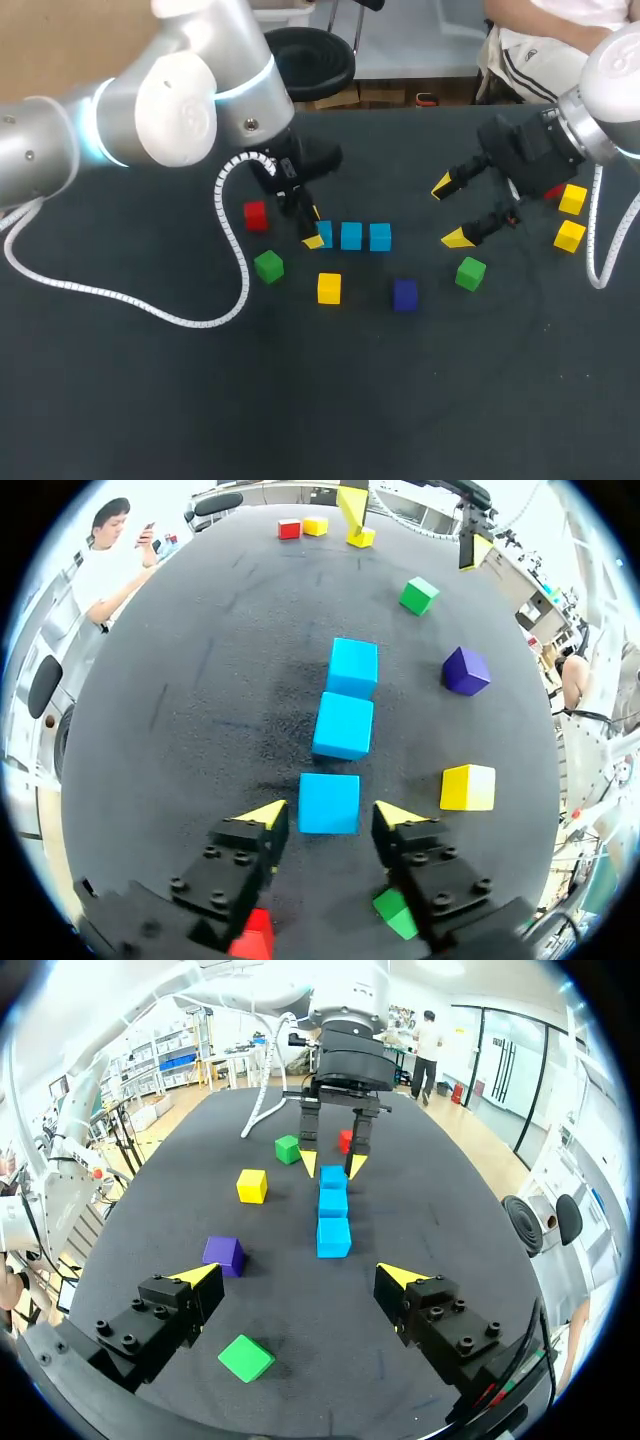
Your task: Place the blue cubes, place green cubes on the blue cubes, place the yellow cubes on the green cubes, then place the red cubes on the yellow cubes, and place purple cube on the red cubes.
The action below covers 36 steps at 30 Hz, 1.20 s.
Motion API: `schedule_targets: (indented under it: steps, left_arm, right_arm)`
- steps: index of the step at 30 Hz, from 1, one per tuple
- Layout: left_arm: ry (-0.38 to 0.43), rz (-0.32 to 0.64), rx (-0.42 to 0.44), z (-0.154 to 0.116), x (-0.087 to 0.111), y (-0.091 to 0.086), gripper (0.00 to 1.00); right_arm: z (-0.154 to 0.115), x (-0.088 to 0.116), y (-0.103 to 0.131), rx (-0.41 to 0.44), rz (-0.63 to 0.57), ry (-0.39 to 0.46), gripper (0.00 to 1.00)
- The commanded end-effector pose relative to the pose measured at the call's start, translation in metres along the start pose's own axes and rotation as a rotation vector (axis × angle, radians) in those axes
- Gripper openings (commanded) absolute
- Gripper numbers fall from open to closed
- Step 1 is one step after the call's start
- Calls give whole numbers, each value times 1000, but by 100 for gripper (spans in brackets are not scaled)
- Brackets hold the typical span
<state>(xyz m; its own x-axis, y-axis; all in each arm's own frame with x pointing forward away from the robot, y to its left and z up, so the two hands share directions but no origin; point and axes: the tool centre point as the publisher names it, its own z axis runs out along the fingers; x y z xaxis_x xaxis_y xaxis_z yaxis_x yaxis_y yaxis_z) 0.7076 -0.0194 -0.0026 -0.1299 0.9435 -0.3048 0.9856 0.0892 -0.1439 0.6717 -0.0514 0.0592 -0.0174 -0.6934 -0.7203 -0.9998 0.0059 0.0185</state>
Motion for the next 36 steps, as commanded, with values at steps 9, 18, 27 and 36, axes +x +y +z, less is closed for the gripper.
schedule_targets:
  steps: [9, 18, 27, 36]
  left_arm:
    - [-3, 1, -12, -2, 2, -5, 0]
    - [4, 9, -9, -4, 3, -6, 0]
    - [8, 37, 9, -3, 3, -9, 0]
    - [15, 43, 19, 1, 0, -7, 0]
  right_arm:
    - [0, 0, 0, 0, -1, -2, 100]
    - [0, 0, 0, 0, -1, -2, 100]
    - [0, 0, 0, 0, -1, -2, 100]
    - [0, 0, 0, 0, -1, -2, 100]
